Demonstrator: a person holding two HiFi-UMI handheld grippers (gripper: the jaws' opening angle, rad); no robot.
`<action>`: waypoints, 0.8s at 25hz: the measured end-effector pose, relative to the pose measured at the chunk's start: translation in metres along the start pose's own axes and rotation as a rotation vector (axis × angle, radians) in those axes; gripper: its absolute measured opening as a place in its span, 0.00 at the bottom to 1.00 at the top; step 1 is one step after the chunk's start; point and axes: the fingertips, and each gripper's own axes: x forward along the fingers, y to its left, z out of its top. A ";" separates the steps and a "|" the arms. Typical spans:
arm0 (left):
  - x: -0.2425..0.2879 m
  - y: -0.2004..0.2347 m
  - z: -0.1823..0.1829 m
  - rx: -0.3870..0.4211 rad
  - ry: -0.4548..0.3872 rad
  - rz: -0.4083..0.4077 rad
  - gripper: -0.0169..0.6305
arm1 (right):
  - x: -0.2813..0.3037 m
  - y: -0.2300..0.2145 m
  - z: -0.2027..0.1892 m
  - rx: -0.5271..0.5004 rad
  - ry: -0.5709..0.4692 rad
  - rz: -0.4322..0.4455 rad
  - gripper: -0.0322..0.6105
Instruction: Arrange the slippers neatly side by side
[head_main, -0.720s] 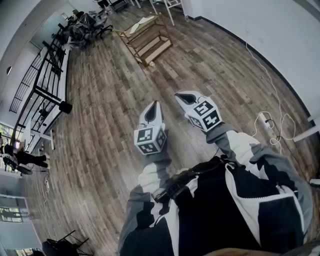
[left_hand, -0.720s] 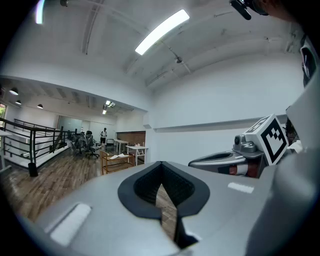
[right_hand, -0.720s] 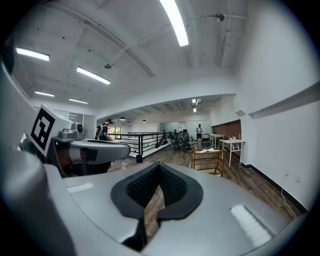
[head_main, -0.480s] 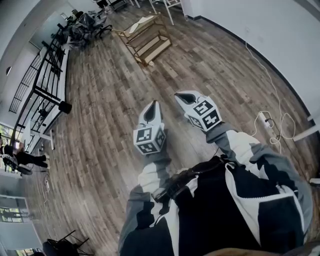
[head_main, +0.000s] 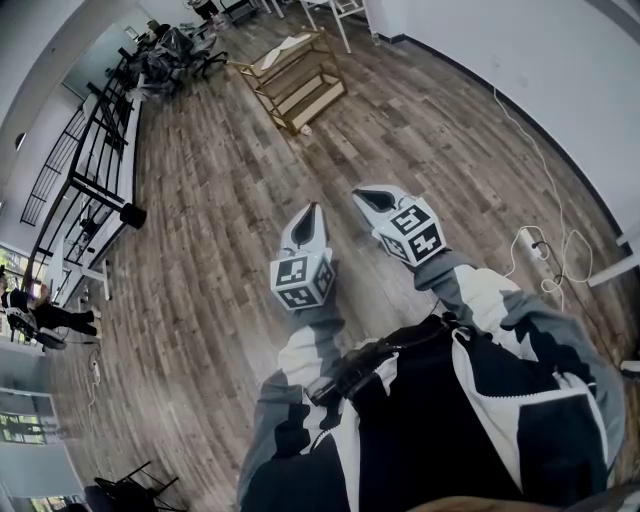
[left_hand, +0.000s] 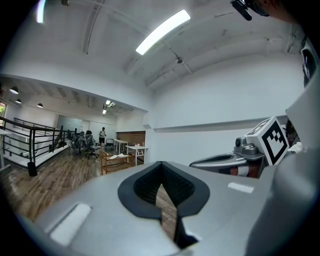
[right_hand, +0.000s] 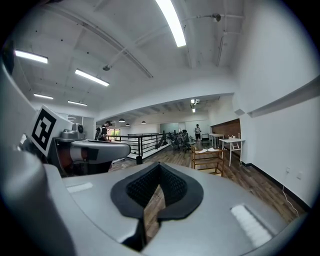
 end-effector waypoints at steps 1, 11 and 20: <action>0.001 -0.001 -0.001 -0.001 0.000 -0.003 0.04 | 0.000 0.000 -0.001 -0.003 0.002 0.003 0.06; 0.006 -0.008 -0.013 -0.018 0.026 -0.021 0.04 | -0.001 0.005 -0.014 0.004 0.018 0.051 0.06; 0.006 -0.002 -0.007 -0.030 0.018 -0.008 0.04 | 0.003 0.000 -0.012 0.010 0.018 0.044 0.06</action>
